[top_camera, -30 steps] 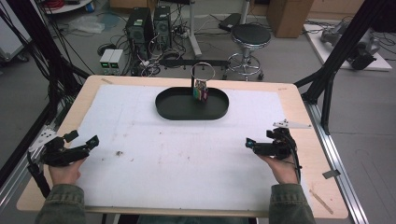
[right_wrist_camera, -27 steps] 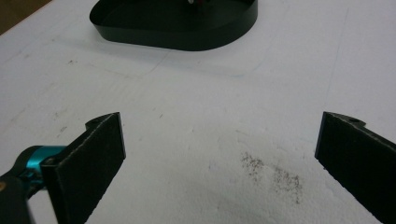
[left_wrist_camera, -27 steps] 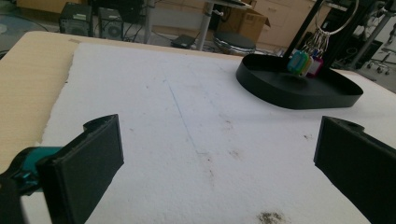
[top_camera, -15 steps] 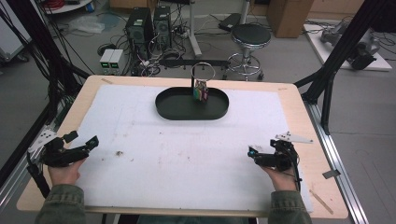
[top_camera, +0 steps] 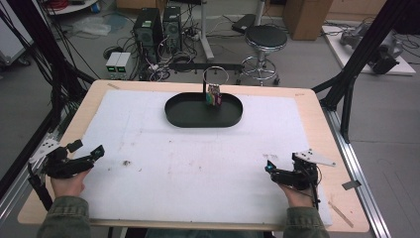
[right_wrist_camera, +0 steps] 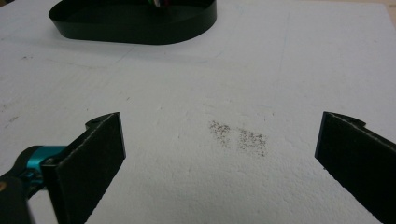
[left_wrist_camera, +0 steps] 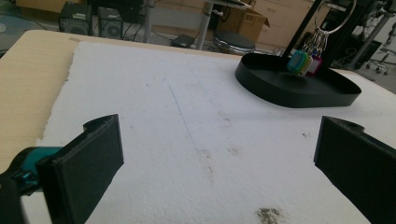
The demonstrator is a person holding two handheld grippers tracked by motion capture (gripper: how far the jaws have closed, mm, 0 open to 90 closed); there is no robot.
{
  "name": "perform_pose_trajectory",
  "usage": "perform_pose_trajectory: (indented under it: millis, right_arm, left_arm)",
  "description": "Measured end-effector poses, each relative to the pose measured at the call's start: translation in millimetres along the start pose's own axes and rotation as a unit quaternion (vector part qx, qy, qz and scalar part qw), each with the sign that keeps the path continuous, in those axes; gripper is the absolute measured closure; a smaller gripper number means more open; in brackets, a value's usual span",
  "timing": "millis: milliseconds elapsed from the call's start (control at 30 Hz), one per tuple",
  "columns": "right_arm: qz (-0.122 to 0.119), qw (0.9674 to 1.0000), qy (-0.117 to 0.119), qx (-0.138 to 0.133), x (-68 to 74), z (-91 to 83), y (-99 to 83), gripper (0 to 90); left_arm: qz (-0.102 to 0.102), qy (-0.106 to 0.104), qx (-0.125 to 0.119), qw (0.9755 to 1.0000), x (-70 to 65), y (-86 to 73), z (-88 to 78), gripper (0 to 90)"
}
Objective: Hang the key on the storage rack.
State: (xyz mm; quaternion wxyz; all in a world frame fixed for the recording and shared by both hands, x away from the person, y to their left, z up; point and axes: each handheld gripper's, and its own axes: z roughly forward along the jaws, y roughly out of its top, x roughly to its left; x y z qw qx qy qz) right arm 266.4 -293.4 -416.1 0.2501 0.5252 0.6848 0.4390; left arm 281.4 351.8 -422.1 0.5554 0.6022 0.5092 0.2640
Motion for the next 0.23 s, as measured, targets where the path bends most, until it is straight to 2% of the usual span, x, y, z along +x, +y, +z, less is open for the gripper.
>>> perform_pose_trajectory:
  millis: [233]
  right_arm:
    - [-0.010,0.9999,-0.011,-0.005,0.8,0.0,-0.7,0.5]
  left_arm:
    - [0.001,-0.001,0.001,1.0000,0.4,0.5,1.8,1.8]
